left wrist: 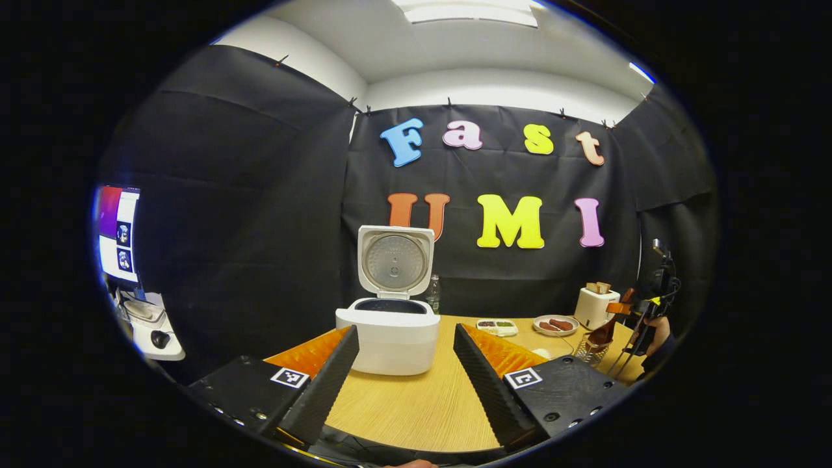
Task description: Close the left gripper, press the button to open the rice cooker; take a wooden spoon from the chopstick holder with the right hand, scoop a spoonful of rice and pour it into the rice cooker, then put the wooden spoon back into the chopstick holder.
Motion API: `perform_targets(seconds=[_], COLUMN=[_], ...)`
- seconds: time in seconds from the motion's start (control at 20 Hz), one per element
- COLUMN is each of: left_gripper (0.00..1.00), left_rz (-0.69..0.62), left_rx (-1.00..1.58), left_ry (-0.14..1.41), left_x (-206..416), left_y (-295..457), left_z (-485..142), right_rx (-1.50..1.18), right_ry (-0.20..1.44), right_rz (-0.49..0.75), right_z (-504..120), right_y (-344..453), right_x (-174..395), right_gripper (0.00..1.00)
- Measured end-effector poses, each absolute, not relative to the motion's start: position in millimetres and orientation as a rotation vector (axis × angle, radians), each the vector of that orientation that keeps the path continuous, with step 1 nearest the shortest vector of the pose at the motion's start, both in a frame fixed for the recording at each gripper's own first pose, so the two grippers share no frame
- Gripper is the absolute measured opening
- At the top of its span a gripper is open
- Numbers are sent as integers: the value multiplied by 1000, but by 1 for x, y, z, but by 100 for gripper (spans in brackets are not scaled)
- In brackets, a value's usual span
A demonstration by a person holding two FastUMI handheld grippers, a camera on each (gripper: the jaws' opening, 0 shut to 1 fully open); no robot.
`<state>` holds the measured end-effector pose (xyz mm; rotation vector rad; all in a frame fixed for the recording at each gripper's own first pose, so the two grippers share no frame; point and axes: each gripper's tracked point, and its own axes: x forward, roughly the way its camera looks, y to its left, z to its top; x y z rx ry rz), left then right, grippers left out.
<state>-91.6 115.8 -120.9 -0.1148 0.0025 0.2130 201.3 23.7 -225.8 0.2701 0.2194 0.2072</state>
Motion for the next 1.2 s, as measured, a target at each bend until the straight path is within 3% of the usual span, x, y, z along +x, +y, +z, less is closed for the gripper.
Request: perform_targets(seconds=[0.1, 0.2, 0.35, 0.5, 0.55, 0.6, 0.9, 0.95, 1.0, 1.05, 1.15, 1.2], left_gripper=[94, 94, 94, 94, 94, 94, 94, 94, 94, 94, 94, 94], left_rz=[221, 228, 253, 249, 243, 241, 197, 190, 186, 174, 170, 177], left_rx=[-113, -122, -119, -115, -110, -105, -74, -69, -69, -77, -85, -85], left_ry=[5, 7, 3, -2, -3, -10, -84, -90, -96, -97, -108, -108], left_x=[-84, -78, -72, -60, -55, -50, -17, -8, 1, 10, 30, 43], left_y=[119, 122, 136, 146, 149, 153, 174, 177, 181, 183, 194, 202], left_z=[-119, -118, -113, -101, -96, -87, -18, -9, -1, 6, 19, 22], right_rx=[242, 209, 177, 165, 158, 149, 116, 100, 84, 67, 35, 25], right_ry=[167, 113, 68, 58, 57, 51, 21, 18, 7, -5, -30, -36], right_rz=[155, 110, 113, 132, 144, 157, 198, 214, 228, 243, 271, 280], right_z=[-215, -198, -177, -165, -164, -160, -151, -151, -151, -149, -147, -147], right_y=[8, -5, -4, 1, 3, 5, 11, 14, 16, 20, 25, 26], right_x=[200, 194, 176, 154, 146, 137, 103, 98, 95, 93, 89, 88], right_gripper=[78, 100, 96, 100, 96, 100, 100, 96, 100, 96, 100, 96])
